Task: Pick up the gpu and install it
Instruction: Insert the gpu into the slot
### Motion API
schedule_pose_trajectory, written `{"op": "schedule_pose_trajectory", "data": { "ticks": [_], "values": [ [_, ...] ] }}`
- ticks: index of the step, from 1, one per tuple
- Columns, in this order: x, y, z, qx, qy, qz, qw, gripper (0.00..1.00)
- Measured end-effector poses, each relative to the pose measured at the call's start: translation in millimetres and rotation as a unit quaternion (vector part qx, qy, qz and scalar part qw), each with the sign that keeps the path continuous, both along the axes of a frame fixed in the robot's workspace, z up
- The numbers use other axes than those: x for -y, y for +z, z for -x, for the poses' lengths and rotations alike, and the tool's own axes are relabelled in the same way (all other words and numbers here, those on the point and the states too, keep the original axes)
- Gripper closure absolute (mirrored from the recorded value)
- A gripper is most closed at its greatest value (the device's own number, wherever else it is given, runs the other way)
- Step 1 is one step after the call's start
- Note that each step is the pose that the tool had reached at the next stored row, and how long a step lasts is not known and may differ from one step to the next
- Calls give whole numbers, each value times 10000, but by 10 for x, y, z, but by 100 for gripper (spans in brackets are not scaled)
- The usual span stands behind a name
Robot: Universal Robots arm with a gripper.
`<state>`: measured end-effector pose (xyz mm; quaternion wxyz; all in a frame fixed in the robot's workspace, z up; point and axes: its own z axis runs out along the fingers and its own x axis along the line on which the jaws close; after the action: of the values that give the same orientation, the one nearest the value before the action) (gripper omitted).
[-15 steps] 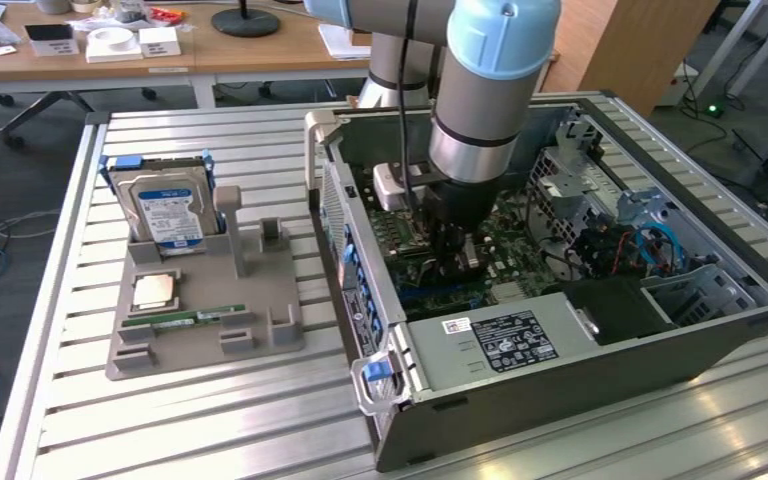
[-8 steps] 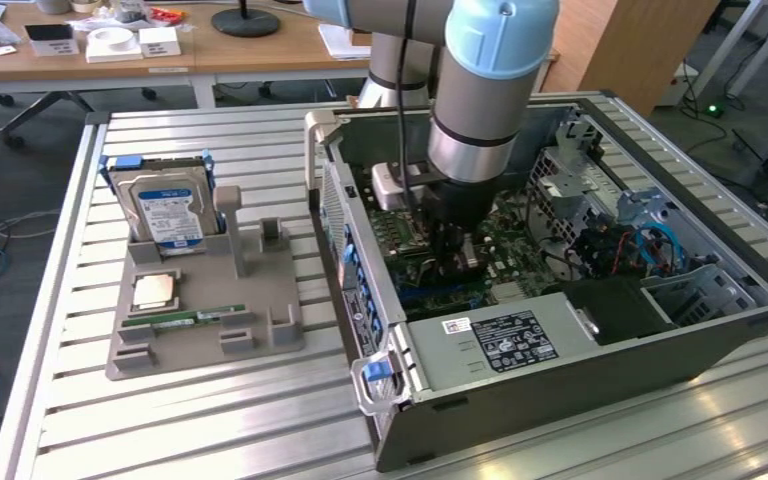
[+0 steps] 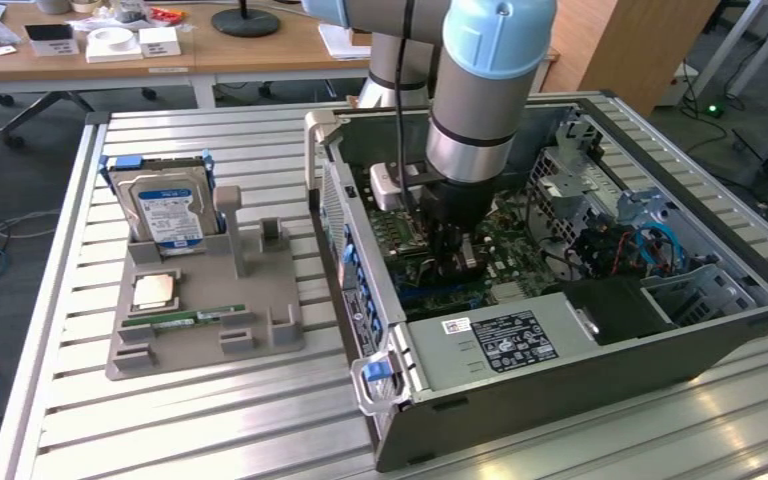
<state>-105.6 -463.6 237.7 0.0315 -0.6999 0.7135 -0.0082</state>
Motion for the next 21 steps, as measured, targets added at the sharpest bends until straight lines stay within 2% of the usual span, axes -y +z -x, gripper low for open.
{"op": "schedule_pose_trajectory", "data": {
  "ticks": [21],
  "values": [
    [2,-16,9,4,7,1,10000,74]
  ]
}}
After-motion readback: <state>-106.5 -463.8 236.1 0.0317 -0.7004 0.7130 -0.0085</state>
